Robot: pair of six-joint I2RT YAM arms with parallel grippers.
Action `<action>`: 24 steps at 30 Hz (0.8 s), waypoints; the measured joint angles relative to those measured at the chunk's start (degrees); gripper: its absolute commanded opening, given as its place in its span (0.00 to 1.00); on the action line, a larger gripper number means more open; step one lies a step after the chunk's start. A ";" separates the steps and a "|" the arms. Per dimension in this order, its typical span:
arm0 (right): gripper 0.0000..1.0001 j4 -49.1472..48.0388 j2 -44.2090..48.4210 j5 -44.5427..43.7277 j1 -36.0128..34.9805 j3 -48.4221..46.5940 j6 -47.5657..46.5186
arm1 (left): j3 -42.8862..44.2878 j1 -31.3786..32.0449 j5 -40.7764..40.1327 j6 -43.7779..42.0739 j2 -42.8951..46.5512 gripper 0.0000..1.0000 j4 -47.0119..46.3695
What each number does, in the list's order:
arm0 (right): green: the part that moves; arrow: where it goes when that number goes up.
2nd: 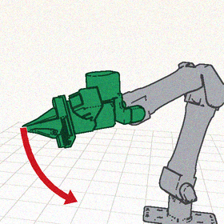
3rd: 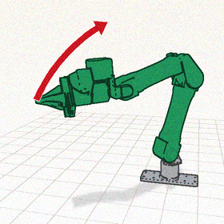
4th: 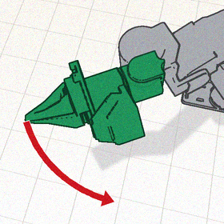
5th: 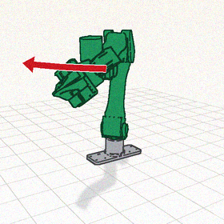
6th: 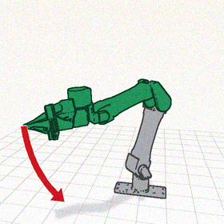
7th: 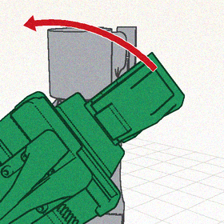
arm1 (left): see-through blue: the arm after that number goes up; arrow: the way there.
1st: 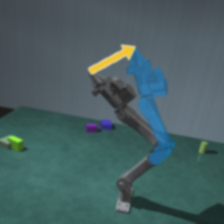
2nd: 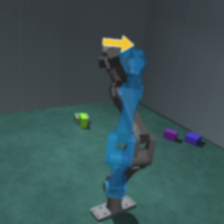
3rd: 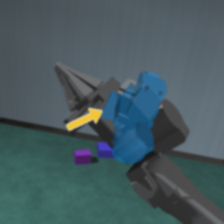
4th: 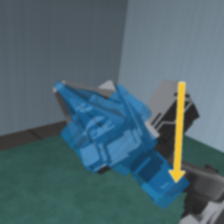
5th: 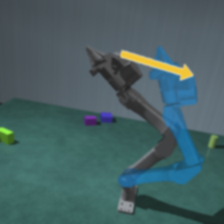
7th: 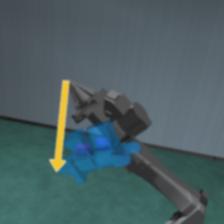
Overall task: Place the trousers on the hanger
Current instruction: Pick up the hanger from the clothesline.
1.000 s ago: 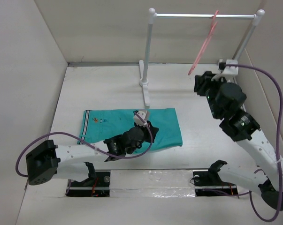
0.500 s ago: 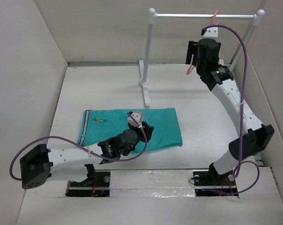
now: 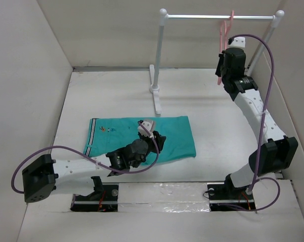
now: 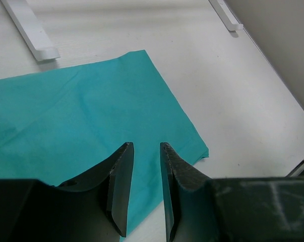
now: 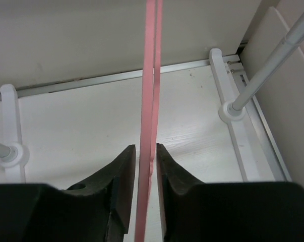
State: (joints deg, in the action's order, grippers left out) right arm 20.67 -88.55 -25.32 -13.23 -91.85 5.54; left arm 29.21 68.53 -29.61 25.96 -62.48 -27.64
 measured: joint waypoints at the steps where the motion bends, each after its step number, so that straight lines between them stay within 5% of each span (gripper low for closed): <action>1: 0.20 -0.72 0.50 1.05 0.90 1.16 0.13 | 0.00 0.00 0.07 0.00 -0.22 0.25 0.00; 7: 0.00 -3.98 1.92 7.85 4.24 4.94 0.15 | 0.00 0.00 0.22 0.02 -1.01 0.25 -0.20; 24: 0.00 -7.67 10.91 15.76 7.82 6.56 -2.82 | 0.00 0.00 -0.52 0.31 -2.25 0.40 -0.46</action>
State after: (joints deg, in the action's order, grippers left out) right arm 12.99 -77.65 -9.56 -5.41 -85.30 2.72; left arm 29.21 68.53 -30.13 26.26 -64.73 -28.10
